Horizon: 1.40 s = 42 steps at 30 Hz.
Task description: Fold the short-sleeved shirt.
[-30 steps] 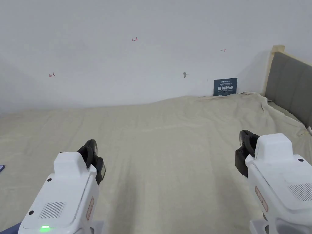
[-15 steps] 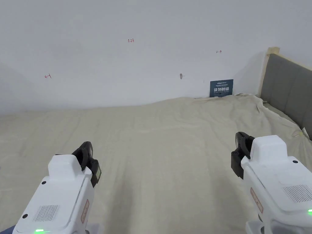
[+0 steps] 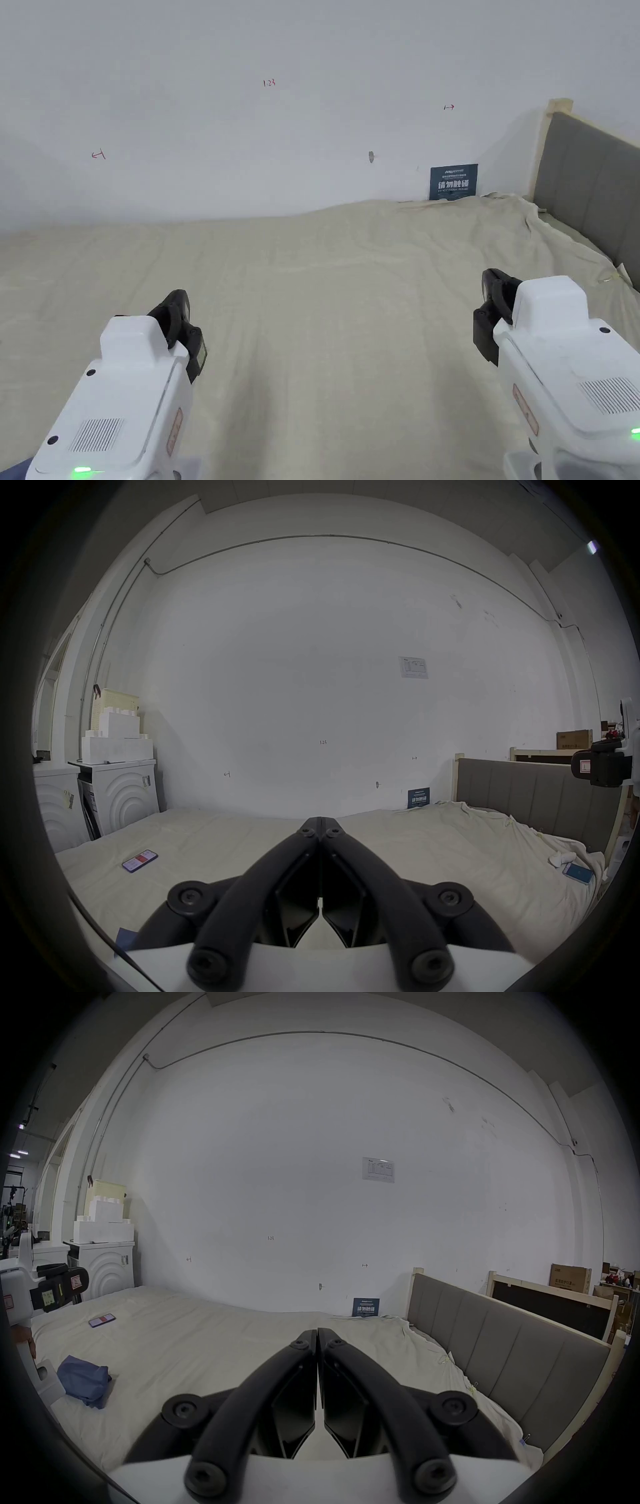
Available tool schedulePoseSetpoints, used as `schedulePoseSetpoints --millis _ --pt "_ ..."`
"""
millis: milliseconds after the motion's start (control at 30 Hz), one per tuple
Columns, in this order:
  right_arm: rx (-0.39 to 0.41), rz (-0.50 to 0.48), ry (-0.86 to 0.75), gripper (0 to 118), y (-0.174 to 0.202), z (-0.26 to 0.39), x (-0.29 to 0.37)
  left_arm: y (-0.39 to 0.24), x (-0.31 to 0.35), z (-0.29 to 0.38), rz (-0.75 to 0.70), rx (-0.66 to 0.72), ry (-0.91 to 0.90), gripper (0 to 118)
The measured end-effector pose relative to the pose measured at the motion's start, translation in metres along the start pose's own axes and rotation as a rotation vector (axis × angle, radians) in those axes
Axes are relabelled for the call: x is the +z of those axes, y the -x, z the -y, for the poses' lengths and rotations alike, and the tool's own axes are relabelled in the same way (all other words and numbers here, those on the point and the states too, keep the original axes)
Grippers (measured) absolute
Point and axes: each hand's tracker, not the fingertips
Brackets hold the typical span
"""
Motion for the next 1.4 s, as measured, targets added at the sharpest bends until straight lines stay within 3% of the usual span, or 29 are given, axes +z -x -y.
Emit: schedulePoseSetpoints --millis 633,700,733,800,833,900,1000,1067,1100,1400 --pt "-0.002 0.008 -0.006 0 0.0023 -0.0019 0.0021 0.0029 0.0010 0.0011 -0.016 0.004 -0.002 0" --pt "-0.003 0.004 -0.003 5 0.0021 -0.0021 0.0020 0.0036 0.0012 0.0016 -0.019 0.010 -0.002 2" --pt "-0.004 0.005 -0.006 17 0.0021 -0.0017 0.0019 0.0039 0.0017 0.0021 -0.025 0.015 -0.011 6" --pt "-0.001 0.008 -0.010 53 0.0020 -0.0004 0.0009 0.0048 0.0019 0.0026 -0.034 0.018 -0.018 20" --pt "-0.001 0.007 -0.014 76 0.0021 -0.0002 0.0008 0.0056 0.0020 0.0022 -0.032 0.022 -0.014 38" --pt "-0.004 0.007 -0.026 95 0.0025 0.0006 0.0012 0.0076 0.0014 0.0018 -0.023 0.034 -0.007 68" --pt "-0.003 0.016 -0.044 99 0.0033 0.0002 0.0024 0.0077 0.0031 0.0006 -0.027 0.034 -0.022 103" --pt "-0.005 0.017 -0.044 113 0.0032 -0.0007 0.0027 0.0075 0.0032 -0.0006 -0.039 0.030 -0.029 118" --pt "-0.011 0.014 -0.041 118 0.0026 -0.0009 0.0023 0.0080 0.0037 -0.0003 -0.031 0.029 -0.034 118" --pt "-0.017 0.022 -0.049 118 0.0020 -0.0025 0.0016 0.0048 0.0058 0.0009 -0.024 0.000 -0.047 118"
